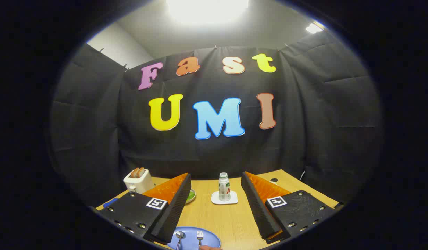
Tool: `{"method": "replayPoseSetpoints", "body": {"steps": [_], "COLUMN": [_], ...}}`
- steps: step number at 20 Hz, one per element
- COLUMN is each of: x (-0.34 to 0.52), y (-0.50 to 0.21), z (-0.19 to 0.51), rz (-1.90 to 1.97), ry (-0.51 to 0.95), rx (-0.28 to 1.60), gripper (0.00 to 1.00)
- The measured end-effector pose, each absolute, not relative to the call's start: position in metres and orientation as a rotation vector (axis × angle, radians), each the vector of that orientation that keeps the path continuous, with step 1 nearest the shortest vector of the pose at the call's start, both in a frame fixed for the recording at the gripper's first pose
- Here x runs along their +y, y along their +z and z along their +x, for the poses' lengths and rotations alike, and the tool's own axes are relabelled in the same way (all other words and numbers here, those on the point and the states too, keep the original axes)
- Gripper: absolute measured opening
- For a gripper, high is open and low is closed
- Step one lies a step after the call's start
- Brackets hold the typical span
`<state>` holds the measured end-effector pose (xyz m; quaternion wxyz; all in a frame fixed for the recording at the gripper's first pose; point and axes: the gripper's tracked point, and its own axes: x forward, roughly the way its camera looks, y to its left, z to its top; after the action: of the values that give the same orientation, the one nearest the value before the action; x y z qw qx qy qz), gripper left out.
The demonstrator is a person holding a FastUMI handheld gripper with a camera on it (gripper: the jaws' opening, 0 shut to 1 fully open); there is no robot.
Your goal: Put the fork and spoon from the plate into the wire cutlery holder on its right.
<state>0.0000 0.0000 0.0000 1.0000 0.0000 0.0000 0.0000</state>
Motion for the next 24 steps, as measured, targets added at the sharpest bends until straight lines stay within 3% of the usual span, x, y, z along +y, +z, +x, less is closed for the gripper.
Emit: {"method": "replayPoseSetpoints", "body": {"steps": [9,12,13,17,20,24], "x": [-0.009,-0.026,-0.029,-0.032,-0.014,0.014], "y": [0.007,0.005,0.005,-0.016,-0.043,-0.084], "z": [0.002,0.002,0.007,0.007,-0.007,-0.031], "rz": [-0.07,-0.025,0.003,-0.108,-0.241,-0.32], "ry": [0.012,-0.037,-0.029,-0.02,0.056,0.181], "rx": [-0.009,0.021,0.018,0.062,0.141,0.254], "gripper": [0.89,0.07,0.07,0.82,0.89,0.89]}}
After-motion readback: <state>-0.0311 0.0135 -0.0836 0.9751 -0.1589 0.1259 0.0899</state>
